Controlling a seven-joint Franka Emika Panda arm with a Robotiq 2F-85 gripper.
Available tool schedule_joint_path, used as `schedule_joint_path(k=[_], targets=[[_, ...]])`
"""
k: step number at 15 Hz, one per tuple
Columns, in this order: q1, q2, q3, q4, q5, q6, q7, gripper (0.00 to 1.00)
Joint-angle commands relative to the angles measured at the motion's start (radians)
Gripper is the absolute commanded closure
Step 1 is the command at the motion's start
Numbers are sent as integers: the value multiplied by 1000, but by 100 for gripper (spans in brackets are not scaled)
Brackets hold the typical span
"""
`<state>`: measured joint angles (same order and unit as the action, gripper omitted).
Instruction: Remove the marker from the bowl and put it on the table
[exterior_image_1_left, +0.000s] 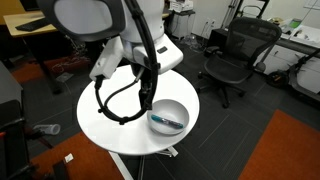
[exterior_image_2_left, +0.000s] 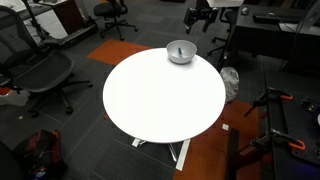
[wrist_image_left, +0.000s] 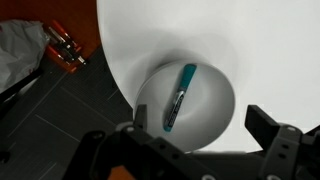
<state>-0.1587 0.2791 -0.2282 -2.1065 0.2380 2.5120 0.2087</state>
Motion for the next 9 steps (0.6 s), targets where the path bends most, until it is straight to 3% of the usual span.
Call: schedule_joint_path(k=[1,9], targets=[[-32,129,21,138,40,-13,54,0],[-58,326,32,321,48,-30,88,0]])
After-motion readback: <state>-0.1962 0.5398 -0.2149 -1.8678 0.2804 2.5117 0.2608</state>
